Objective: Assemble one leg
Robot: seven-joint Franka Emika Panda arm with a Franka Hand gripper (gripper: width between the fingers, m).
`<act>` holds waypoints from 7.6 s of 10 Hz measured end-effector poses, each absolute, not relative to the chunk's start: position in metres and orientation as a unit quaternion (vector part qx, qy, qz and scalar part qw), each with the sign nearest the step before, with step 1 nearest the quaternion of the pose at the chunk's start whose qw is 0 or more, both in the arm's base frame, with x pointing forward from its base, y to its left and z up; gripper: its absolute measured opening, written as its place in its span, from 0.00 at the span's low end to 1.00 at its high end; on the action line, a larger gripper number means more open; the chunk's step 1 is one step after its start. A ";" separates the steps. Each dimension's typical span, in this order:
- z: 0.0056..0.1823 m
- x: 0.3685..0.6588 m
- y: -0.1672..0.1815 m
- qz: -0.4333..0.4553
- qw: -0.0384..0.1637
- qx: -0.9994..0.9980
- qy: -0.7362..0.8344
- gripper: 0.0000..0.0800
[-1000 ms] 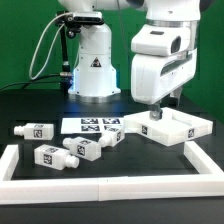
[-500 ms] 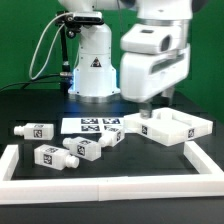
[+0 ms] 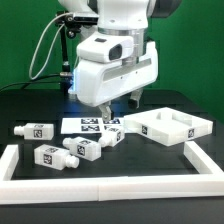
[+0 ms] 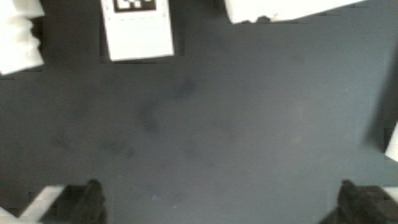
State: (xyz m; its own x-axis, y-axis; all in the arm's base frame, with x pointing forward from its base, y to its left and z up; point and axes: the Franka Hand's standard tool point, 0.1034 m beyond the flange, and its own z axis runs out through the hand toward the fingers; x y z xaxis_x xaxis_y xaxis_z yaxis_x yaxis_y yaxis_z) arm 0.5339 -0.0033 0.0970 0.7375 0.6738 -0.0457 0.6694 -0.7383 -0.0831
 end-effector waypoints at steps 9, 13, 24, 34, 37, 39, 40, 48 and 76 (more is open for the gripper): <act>0.100 0.503 -0.001 0.046 0.051 -0.980 -0.184 0.81; 0.070 0.467 -0.009 0.048 0.056 -0.995 -0.060 0.81; 0.076 0.473 0.000 0.073 0.044 -0.981 0.174 0.81; 0.009 0.443 0.001 0.040 0.025 -0.981 0.188 0.67; 0.013 0.441 -0.005 0.036 0.025 -0.986 0.163 0.36; 0.015 0.413 -0.024 0.043 0.021 -0.991 0.124 0.36; 0.024 0.411 -0.042 0.042 0.021 -0.992 0.117 0.36; 0.011 0.396 -0.084 0.039 0.014 -0.994 0.103 0.56; 0.039 0.414 0.082 -0.009 0.006 -0.958 -0.285 0.00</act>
Offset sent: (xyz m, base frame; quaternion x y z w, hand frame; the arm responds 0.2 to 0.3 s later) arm -0.0623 -0.0177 0.0065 -0.0827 -0.0001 0.2538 0.9637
